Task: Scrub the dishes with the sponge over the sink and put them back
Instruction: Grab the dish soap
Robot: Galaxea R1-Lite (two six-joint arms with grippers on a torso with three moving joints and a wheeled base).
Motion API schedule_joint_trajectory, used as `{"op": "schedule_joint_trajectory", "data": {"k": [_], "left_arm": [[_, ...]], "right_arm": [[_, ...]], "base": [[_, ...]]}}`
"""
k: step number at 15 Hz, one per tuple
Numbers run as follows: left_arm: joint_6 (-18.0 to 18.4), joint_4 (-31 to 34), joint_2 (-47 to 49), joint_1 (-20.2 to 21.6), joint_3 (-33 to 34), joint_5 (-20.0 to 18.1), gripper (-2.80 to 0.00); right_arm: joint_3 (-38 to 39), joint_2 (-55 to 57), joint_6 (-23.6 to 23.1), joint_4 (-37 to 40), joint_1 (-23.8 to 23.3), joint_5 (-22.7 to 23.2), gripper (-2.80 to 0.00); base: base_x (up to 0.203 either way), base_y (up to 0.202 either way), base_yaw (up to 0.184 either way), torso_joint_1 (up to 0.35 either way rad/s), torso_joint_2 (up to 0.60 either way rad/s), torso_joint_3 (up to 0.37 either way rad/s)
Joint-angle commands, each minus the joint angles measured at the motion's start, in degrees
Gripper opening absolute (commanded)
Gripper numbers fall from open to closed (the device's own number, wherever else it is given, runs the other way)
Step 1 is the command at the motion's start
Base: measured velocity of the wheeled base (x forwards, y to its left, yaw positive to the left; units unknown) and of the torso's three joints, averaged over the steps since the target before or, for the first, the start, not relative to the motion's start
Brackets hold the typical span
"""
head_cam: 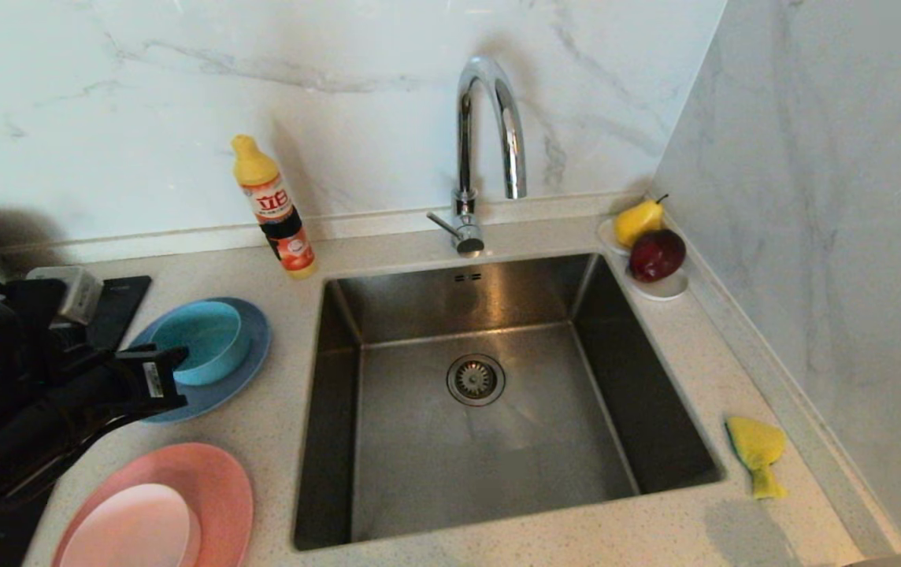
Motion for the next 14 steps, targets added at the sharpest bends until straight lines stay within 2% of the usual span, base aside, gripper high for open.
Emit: {"op": "schedule_joint_trajectory", "data": {"k": [1, 4, 11, 14], "left_arm": [[0.0, -0.3, 0.6, -0.8, -0.1, -0.2, 0.00], [0.1, -3.3, 3.7, -0.9, -0.7, -0.2, 0.00], [0.1, -21.5, 16.2, -1.9, -1.3, 0.2, 0.00], [0.1, -25.0, 19.3, -3.9, -2.8, 1.0, 0.00]], "right_arm": [[0.0, 0.0, 0.0, 0.0, 0.0, 0.0, -2.80], [0.0, 0.0, 0.0, 0.0, 0.0, 0.0, -2.80], [0.0, 0.0, 0.0, 0.0, 0.0, 0.0, -2.80], [0.0, 0.0, 0.0, 0.0, 0.0, 0.0, -2.80]], "base": [[0.000, 0.000, 0.000, 0.000, 0.00, 0.000], [0.000, 0.000, 0.000, 0.000, 0.00, 0.000], [0.000, 0.000, 0.000, 0.000, 0.00, 0.000], [0.000, 0.000, 0.000, 0.000, 0.00, 0.000]]}}
